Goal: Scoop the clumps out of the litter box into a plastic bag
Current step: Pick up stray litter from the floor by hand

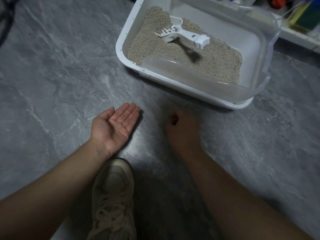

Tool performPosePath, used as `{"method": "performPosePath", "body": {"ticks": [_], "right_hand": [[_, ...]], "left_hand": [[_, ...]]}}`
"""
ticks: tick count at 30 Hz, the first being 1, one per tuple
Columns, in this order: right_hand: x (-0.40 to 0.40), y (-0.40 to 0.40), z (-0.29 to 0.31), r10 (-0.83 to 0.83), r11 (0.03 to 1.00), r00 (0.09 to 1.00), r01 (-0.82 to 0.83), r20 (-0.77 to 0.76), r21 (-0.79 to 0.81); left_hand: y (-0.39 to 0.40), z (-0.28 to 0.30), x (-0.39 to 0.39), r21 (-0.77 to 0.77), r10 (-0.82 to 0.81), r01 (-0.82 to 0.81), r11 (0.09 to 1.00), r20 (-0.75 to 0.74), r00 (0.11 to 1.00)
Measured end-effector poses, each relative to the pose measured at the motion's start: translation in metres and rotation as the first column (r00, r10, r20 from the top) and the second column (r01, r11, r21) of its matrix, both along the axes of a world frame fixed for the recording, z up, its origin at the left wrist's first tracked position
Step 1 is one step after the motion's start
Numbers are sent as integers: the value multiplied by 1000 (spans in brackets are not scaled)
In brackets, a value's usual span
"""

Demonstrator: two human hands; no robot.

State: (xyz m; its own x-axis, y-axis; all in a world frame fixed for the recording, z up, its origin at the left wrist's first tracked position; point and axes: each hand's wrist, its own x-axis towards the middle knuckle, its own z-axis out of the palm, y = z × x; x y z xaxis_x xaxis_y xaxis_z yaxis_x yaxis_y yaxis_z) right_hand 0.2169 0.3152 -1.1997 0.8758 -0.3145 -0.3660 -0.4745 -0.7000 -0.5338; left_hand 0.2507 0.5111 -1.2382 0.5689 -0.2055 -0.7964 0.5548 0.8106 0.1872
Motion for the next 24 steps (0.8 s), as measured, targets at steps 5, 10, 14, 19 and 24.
{"method": "performPosePath", "body": {"ticks": [5,10,14,19,24], "right_hand": [[-5,47,31,108,969,983,-137,146,206],[-13,71,44,332,896,930,-363,156,255],[-18,57,46,370,902,889,-413,271,126],[-37,12,5,378,883,925,-366,-17,-295],[-69,-4,-35,346,858,909,-406,-230,-315]], "left_hand": [[-12,1,-5,0,-73,73,997,-13,997],[-20,3,-7,-29,-132,132,991,1,991],[-17,3,-6,-47,-84,84,995,14,996],[-9,-1,-5,-35,-35,35,999,6,999],[-10,-3,-5,-30,-34,35,999,13,999]]}}
